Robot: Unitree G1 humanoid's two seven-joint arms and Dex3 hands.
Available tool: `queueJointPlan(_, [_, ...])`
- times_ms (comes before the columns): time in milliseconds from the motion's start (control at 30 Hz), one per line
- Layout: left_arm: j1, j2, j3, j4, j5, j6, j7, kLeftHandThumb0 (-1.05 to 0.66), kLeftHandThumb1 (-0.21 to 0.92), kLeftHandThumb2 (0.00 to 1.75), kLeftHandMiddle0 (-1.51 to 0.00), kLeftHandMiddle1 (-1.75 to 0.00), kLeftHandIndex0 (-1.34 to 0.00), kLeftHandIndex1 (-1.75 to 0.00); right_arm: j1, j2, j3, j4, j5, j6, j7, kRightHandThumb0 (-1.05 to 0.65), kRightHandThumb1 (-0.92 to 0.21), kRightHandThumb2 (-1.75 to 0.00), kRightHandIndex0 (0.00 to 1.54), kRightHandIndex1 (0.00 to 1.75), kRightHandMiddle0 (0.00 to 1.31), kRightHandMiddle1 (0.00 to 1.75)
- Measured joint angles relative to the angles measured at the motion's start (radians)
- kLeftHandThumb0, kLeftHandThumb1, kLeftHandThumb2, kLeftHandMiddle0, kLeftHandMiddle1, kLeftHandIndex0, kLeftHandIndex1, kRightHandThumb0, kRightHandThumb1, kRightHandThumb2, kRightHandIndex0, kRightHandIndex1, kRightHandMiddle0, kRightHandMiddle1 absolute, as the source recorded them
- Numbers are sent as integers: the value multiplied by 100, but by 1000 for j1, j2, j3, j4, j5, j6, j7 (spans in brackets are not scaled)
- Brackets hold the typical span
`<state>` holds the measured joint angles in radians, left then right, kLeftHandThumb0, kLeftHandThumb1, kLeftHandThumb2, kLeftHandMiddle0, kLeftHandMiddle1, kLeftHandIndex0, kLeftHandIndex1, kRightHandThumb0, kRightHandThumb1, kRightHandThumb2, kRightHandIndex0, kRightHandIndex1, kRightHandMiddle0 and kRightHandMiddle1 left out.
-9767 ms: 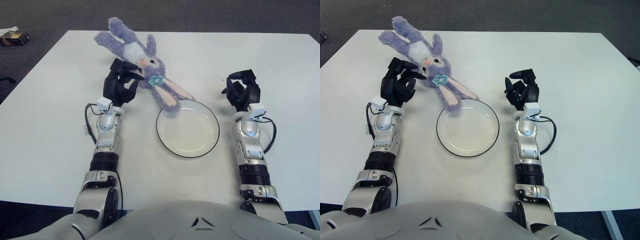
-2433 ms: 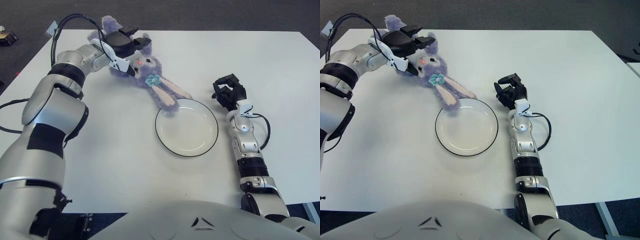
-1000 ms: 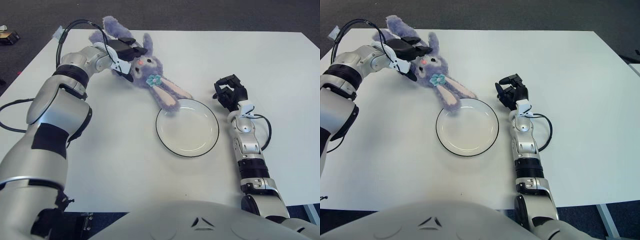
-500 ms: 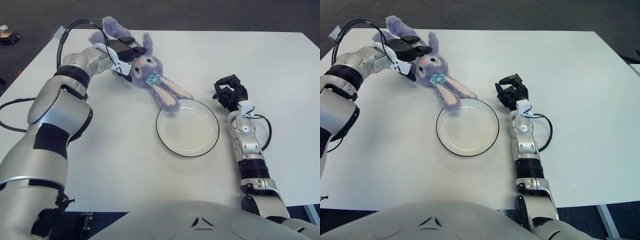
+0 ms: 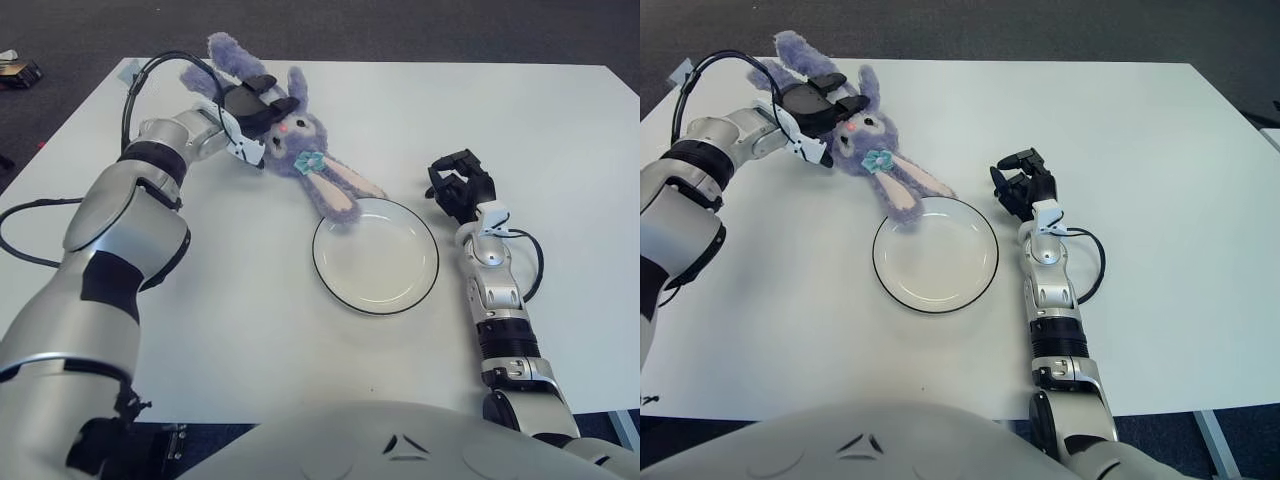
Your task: Put the doll into the plate.
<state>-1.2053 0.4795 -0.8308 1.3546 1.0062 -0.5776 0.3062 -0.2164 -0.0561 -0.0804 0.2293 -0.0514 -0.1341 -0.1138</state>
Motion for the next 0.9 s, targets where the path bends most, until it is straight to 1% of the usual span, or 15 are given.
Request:
queueJointPlan(267, [18,-30,-30,6,29,64,100,-80,82,0,-5,-1,-22,-4,7,0,2,-15,0,6,1,-36,-92,-28,72,150,46,148])
queueJointPlan(400, [21,-36,-39,8,34,75,125,-80,82,0,-5,-1,-23,-4,8,0,2,-17,0,8,1,-36,-92,-28,73,150,46,148])
queueJointPlan(667, [26,-54,-83,12,73,141,211,-76,81,0,-15,-2,-27,-3,17,0,7,-36,-1,26,0,-36,-92,-28,73,150,46,148])
queueJointPlan(900, [28,-69,-139,17,125,217,287,-74,81,0,-22,-3,-34,-6,22,0,10,-46,-2,33,0,-36,-92,-28,73,151,46,149])
